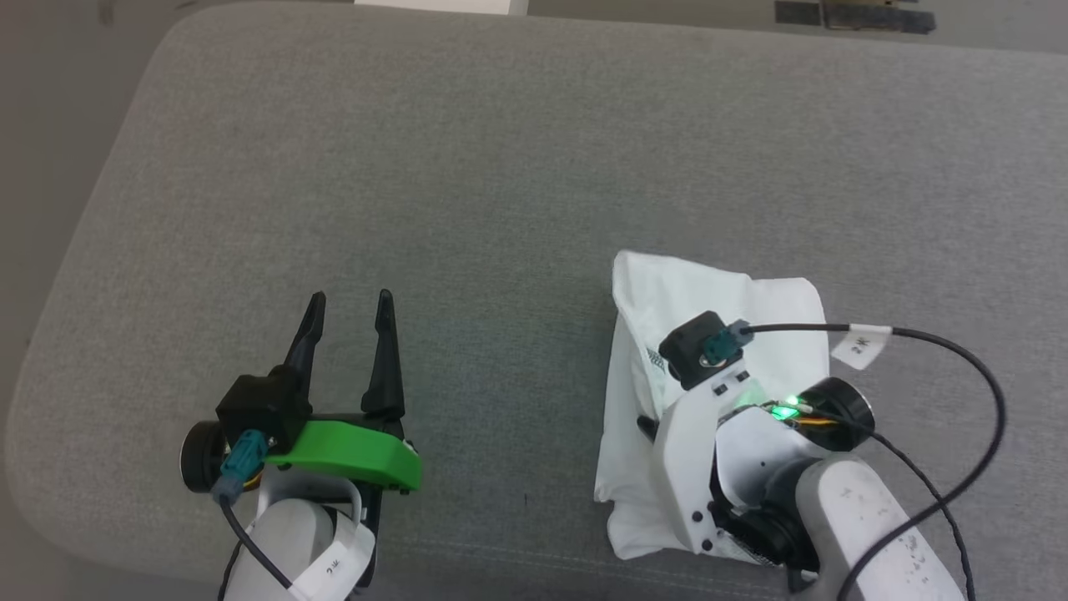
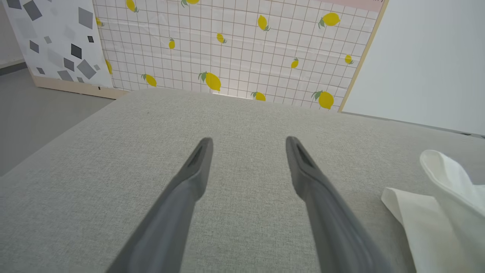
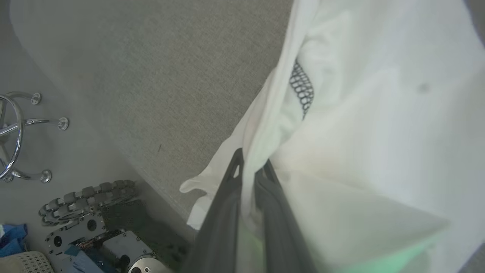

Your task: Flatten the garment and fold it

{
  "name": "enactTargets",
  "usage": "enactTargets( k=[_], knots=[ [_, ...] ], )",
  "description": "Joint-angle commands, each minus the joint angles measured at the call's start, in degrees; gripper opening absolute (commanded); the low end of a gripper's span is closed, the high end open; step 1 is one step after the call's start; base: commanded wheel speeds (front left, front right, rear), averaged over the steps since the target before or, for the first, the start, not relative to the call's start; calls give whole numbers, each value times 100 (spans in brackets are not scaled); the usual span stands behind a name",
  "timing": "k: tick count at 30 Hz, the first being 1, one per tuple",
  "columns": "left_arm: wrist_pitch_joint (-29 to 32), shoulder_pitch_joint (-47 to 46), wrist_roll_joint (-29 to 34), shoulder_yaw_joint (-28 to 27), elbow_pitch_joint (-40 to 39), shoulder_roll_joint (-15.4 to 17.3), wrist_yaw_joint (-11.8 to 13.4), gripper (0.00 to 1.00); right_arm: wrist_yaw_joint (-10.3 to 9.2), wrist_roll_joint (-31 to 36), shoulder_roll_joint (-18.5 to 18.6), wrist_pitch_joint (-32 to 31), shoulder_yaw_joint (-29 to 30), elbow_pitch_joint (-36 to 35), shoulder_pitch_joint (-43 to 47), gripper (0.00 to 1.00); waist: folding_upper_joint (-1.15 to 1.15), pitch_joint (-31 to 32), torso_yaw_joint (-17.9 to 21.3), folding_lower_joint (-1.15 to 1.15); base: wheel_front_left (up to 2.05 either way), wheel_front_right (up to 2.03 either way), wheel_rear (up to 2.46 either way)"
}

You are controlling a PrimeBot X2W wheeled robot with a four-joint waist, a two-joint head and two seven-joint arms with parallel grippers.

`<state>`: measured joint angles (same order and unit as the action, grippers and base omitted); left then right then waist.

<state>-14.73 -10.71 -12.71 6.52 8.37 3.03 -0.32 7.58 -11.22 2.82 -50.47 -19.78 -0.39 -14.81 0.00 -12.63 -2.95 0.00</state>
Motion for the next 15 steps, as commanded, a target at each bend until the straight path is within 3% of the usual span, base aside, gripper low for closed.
enactTargets(
  k=[1, 7, 8, 9, 10, 15],
  knots=[
    [-27, -108, -42, 19, -20, -15, 53, 100, -9, -46, 7, -34, -15, 195, -128, 0, 0, -114, -126, 0, 0, 0, 0],
    [-27, -150, -85, 79, 1, -15, 100, 100, -9, -184, 7, -98, -40, 830, -348, 0, 0, -176, -201, 0, 0, 0, 0],
    [-27, -151, -89, 82, 3, -15, 107, 100, -9, -229, 7, -100, -55, 888, -364, 36, 0, -172, -199, 0, 0, 0, 0],
    [-27, -145, -91, 81, 7, -15, 111, 100, -9, -246, 7, -91, -78, 913, -373, 56, 0, -161, -193, 0, 0, 0, 0],
    [-27, -130, -89, 73, 13, -15, 114, 100, -9, -282, 7, -93, -100, 936, -369, 100, 0, -141, -176, 0, 0, 0, 0],
    [-27, -41, -54, 10, 52, -15, 91, 100, -9, -559, 7, 316, -172, 543, -287, 100, 0, 37, -41, 0, 0, 0, 0]
  ],
)
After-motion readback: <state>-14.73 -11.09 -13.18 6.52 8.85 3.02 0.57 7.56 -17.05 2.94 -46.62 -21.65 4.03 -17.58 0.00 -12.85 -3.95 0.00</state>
